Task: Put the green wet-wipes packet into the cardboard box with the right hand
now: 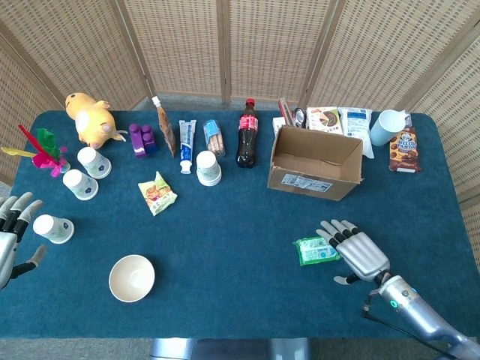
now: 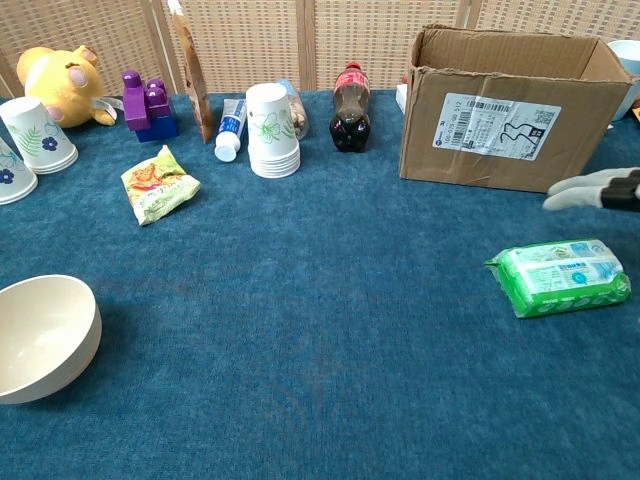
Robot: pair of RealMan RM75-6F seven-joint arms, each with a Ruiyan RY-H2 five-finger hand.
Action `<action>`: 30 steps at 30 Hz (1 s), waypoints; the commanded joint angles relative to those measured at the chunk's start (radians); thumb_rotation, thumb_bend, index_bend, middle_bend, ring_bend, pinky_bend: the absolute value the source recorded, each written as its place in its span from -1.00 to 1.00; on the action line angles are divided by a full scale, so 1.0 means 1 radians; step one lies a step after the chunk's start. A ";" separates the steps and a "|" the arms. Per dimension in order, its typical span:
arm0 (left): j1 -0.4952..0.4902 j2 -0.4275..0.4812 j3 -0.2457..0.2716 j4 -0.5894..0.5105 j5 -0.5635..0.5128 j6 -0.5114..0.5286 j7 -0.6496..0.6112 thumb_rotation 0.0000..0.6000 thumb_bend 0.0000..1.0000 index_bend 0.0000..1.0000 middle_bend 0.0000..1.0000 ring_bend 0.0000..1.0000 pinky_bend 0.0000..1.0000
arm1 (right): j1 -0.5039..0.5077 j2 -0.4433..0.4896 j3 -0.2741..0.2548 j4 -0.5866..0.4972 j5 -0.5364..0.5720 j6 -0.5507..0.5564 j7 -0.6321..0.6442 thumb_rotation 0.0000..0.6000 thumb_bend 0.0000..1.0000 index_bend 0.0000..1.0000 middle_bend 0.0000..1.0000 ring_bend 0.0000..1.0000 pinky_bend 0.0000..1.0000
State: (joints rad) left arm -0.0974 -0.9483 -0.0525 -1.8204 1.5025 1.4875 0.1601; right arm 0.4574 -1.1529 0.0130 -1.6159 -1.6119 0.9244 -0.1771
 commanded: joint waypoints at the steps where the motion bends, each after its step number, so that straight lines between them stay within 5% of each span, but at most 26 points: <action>1: 0.000 -0.001 -0.001 0.004 -0.007 -0.002 0.000 1.00 -0.25 -0.77 -1.00 -1.00 -1.00 | 0.031 -0.046 0.006 0.045 0.023 -0.037 -0.004 0.62 -0.79 -1.00 -1.00 -1.00 -0.53; 7: 0.000 0.003 -0.006 0.006 -0.027 -0.005 0.002 1.00 -0.25 -0.77 -1.00 -1.00 -1.00 | 0.066 -0.127 -0.001 0.146 0.027 -0.069 0.007 0.90 -0.61 -1.00 -1.00 -1.00 -0.26; 13: -0.001 0.011 -0.014 0.003 -0.046 -0.005 0.011 1.00 -0.25 -0.77 -1.00 -1.00 -1.00 | 0.073 -0.191 -0.050 0.251 -0.043 -0.025 0.121 1.00 -0.05 -1.00 -0.73 -0.70 0.34; 20: -0.008 0.007 -0.017 0.001 -0.057 -0.016 0.025 1.00 -0.24 -0.77 -1.00 -1.00 -1.00 | 0.063 -0.237 -0.074 0.324 -0.080 0.053 0.204 1.00 0.19 -0.29 -0.14 -0.17 0.49; 30: -0.019 -0.003 -0.018 0.004 -0.068 -0.031 0.031 1.00 -0.25 -0.77 -1.00 -1.00 -1.00 | 0.029 -0.097 -0.063 0.154 -0.120 0.239 0.240 1.00 0.27 -0.11 -0.02 -0.03 0.50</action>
State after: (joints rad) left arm -0.1158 -0.9511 -0.0710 -1.8170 1.4347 1.4562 0.1918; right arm 0.4972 -1.2980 -0.0555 -1.4086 -1.7207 1.1275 0.0559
